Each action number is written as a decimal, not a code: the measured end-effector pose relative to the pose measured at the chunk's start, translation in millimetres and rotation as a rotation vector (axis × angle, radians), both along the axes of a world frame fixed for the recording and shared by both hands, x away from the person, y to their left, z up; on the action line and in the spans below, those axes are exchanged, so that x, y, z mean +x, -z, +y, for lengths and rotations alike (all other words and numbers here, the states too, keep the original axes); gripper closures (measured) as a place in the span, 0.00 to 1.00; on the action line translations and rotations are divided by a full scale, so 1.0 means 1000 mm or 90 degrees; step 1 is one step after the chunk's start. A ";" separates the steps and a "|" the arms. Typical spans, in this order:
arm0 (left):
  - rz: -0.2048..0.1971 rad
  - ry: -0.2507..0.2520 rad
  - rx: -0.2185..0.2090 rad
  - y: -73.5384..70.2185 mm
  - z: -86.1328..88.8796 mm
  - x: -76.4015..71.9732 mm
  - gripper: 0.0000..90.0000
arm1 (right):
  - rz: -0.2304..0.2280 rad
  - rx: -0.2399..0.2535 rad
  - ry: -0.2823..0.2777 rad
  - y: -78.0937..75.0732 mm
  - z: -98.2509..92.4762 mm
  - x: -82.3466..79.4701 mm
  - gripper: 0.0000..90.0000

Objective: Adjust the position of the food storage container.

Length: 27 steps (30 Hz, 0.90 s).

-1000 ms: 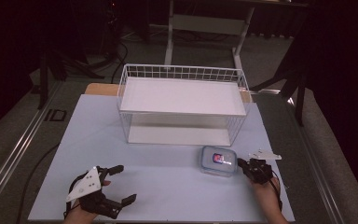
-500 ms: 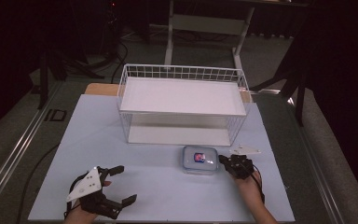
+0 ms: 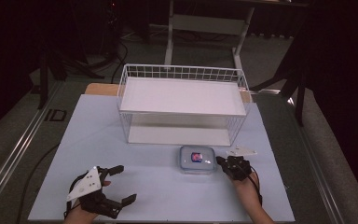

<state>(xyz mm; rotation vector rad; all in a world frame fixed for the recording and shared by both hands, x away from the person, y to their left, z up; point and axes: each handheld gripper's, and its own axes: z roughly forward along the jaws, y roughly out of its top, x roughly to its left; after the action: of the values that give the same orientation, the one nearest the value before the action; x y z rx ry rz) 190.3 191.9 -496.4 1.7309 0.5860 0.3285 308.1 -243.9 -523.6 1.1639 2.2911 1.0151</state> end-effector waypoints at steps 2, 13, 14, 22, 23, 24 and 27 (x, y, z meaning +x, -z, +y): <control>0.000 0.000 0.000 0.000 0.000 0.000 0.02 | 0.002 0.001 0.001 0.000 0.002 0.000 1.00; 0.005 -0.001 -0.003 0.000 0.001 0.000 0.02 | 0.028 0.022 -0.034 0.001 0.038 0.003 1.00; 0.006 -0.001 -0.003 0.001 0.002 0.000 0.02 | 0.031 0.023 -0.039 0.001 0.043 0.004 1.00; 0.005 -0.003 -0.004 0.001 0.003 -0.001 0.02 | 0.033 0.016 -0.072 0.004 0.068 0.006 1.00; 0.005 -0.002 -0.004 0.001 0.003 -0.001 0.02 | 0.032 0.015 -0.073 0.004 0.071 0.006 1.00; 0.005 -0.002 -0.005 0.001 0.004 -0.001 0.02 | 0.033 0.015 -0.079 0.005 0.073 0.007 1.00; 0.005 -0.003 -0.006 0.001 0.004 -0.001 0.02 | 0.034 0.015 -0.087 0.004 0.080 0.008 1.00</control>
<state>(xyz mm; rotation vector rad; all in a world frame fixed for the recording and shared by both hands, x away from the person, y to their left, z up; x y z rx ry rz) 189.2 195.9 -497.0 1.7222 0.5974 0.3219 316.2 -164.1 -527.9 1.0679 2.4356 1.0742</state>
